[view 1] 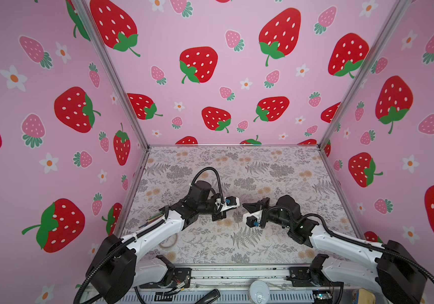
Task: Put the keys on the keyring
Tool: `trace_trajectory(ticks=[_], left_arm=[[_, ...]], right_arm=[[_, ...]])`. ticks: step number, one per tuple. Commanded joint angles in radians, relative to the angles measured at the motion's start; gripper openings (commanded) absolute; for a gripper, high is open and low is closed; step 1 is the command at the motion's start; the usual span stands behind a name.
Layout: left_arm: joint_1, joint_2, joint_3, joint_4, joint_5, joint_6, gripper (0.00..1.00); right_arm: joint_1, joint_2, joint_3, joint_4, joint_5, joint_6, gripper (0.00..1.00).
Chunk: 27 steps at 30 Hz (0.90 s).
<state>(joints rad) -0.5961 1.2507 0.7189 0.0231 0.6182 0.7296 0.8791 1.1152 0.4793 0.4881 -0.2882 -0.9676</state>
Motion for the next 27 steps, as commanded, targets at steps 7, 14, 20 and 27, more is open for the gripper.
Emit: trace_trajectory(ticks=[7,14,20,27], left_arm=[[-0.004,0.007,0.054,-0.018,0.046,0.012,0.0],[-0.005,0.007,0.055,-0.019,0.045,0.01,0.0],[-0.005,0.01,0.059,-0.025,0.043,0.008,0.0],[-0.005,0.018,0.065,-0.025,0.052,-0.006,0.0]], right_arm=[[0.017,0.011,0.055,-0.061,-0.052,-0.058,0.0],[0.026,0.013,0.056,-0.09,-0.054,-0.101,0.0],[0.03,0.0,0.05,-0.097,-0.055,-0.116,0.0],[0.036,-0.009,0.051,-0.14,-0.029,-0.161,0.0]])
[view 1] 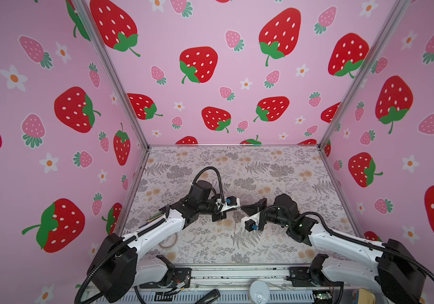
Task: Put the keys on the keyring
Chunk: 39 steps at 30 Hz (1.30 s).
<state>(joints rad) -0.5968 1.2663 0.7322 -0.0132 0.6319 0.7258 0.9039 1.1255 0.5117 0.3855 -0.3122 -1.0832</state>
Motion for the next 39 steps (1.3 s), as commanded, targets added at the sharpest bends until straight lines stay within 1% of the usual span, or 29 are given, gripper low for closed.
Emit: trace_trajectory(ticks=[1,11,21,26,32,39], left_arm=[[-0.004,0.002,0.053,0.012,0.04,-0.003,0.0],[-0.003,-0.001,0.058,0.005,0.057,-0.012,0.0],[0.0,0.001,0.068,-0.009,0.084,-0.017,0.0],[0.002,0.001,0.072,-0.011,0.059,-0.025,0.0],[0.005,-0.003,0.067,0.003,0.042,-0.036,0.0],[0.015,-0.012,0.06,0.044,0.094,-0.085,0.0]], right_arm=[[0.013,-0.02,0.018,-0.04,0.005,-0.054,0.0],[0.027,-0.016,-0.004,-0.02,0.068,-0.095,0.0],[0.027,0.003,0.003,-0.049,0.067,-0.109,0.0],[0.026,-0.006,-0.002,-0.056,0.068,-0.12,0.0],[0.025,-0.018,-0.013,-0.06,0.067,-0.078,0.0],[0.011,0.01,-0.016,-0.041,0.028,-0.004,0.0]])
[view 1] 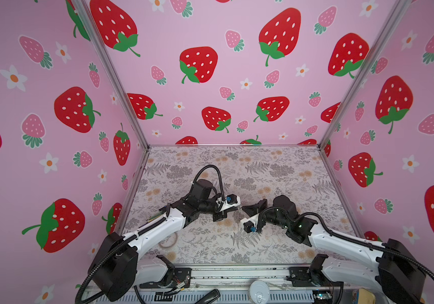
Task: Put the keys on the keyring
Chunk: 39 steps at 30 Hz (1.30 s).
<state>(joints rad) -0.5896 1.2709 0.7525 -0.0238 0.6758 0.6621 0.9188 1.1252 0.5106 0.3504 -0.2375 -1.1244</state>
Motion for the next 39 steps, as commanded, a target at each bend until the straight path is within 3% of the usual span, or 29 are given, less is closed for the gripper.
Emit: trace_trajectory(ticks=[1,17,27,39], left_arm=[[0.01,-0.016,0.04,0.061,0.058,-0.029,0.0],[0.024,-0.033,0.022,0.146,0.097,-0.103,0.0],[0.028,-0.037,0.012,0.177,0.099,-0.125,0.0],[0.034,-0.072,-0.035,0.284,0.084,-0.148,0.0]], right_arm=[[-0.003,0.013,-0.019,0.01,-0.049,0.049,0.0],[-0.021,0.013,-0.074,0.14,-0.032,0.191,0.0],[-0.023,-0.053,-0.095,0.178,-0.052,0.313,0.3],[-0.062,-0.158,-0.061,0.165,-0.167,0.694,0.35]])
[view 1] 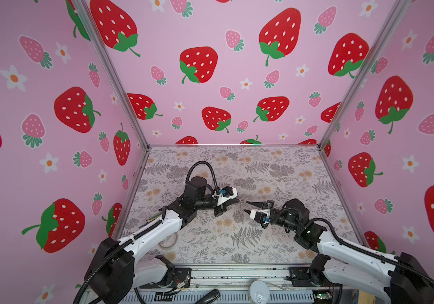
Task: Put the keys on the keyring
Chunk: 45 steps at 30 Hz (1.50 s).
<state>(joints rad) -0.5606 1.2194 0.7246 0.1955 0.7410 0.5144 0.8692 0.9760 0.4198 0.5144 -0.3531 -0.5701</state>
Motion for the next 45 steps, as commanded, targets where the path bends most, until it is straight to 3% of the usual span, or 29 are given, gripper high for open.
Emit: trace_trajectory(ticks=[1,6,10,17,26,45], left_arm=[[0.004,-0.024,-0.011,0.068,0.02,0.003,0.0],[0.004,-0.034,-0.019,0.073,0.028,0.013,0.0],[0.004,-0.036,-0.023,0.072,0.026,0.022,0.0],[0.005,-0.041,-0.026,0.068,0.02,0.03,0.0],[0.004,-0.038,-0.025,0.07,0.023,0.03,0.0],[0.004,-0.043,-0.028,0.069,0.039,0.044,0.0]], right_arm=[[-0.02,-0.005,0.041,0.001,-0.066,0.174,0.35],[-0.057,0.053,0.123,-0.033,-0.149,0.336,0.28],[-0.064,0.108,0.193,-0.11,-0.206,0.373,0.22],[-0.063,0.14,0.214,-0.177,-0.197,0.371,0.18],[-0.064,0.1,0.182,-0.16,-0.095,0.398,0.17],[-0.064,0.149,0.198,-0.16,-0.158,0.37,0.14]])
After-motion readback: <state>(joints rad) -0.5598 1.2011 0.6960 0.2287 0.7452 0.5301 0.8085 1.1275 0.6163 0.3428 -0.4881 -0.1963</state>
